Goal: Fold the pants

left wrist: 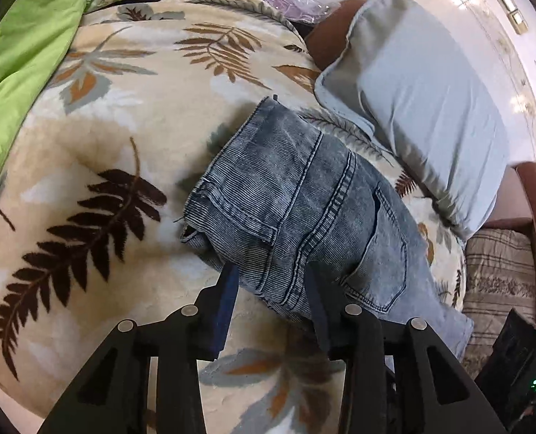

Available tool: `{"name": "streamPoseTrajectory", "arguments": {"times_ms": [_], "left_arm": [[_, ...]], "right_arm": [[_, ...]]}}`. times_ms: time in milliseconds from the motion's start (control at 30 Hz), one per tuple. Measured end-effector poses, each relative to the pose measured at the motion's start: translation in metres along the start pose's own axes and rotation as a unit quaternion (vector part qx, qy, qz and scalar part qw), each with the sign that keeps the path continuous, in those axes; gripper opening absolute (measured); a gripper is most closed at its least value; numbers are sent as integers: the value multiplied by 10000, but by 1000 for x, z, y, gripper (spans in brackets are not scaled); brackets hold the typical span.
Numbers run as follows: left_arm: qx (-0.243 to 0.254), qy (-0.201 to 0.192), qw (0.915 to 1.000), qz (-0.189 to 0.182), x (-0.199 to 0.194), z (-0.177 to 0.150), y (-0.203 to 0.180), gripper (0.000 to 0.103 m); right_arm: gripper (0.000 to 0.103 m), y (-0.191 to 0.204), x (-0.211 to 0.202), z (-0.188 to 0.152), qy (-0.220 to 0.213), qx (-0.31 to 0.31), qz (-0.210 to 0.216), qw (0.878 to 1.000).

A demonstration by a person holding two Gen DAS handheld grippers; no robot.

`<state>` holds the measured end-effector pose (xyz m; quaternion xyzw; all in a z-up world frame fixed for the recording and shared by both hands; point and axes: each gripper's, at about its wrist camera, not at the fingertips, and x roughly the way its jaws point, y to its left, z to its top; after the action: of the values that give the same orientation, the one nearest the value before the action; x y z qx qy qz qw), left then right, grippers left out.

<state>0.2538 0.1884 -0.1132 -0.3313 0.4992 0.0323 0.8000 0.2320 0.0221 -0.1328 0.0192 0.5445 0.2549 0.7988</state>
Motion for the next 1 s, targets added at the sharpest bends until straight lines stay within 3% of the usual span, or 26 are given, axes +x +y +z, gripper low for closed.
{"name": "streamPoseTrajectory", "arguments": {"times_ms": [300, 400, 500, 567, 633, 700, 833, 900, 1000], "left_arm": [[14, 138, 9993, 352, 19, 3, 3, 37], [280, 295, 9984, 386, 24, 1, -4, 37], [668, 140, 9962, 540, 15, -6, -15, 37], [866, 197, 9949, 470, 15, -14, -23, 37], [1070, 266, 9928, 460, 18, -18, -30, 37], [1068, 223, 9924, 564, 17, -16, -27, 37], [950, 354, 9941, 375, 19, -14, -24, 37], [1027, 194, 9928, 578, 15, -12, -24, 37], [1077, 170, 9934, 344, 11, -15, -29, 39]], "right_arm": [[54, -19, -15, -10, -45, 405, -169, 9990], [54, -24, -15, -10, -37, 503, -240, 9984], [54, -30, -15, -9, -43, 668, -329, 9972], [54, -33, -14, -8, -58, 771, -368, 9963], [53, -28, -8, -6, 56, 748, -129, 9971], [53, -24, -12, -8, 11, 627, -195, 9978], [55, -30, -16, -10, 3, 735, -190, 9971], [54, -28, -18, -9, -27, 618, -195, 9979], [56, -35, -21, -7, -115, 837, -163, 9963]]}}
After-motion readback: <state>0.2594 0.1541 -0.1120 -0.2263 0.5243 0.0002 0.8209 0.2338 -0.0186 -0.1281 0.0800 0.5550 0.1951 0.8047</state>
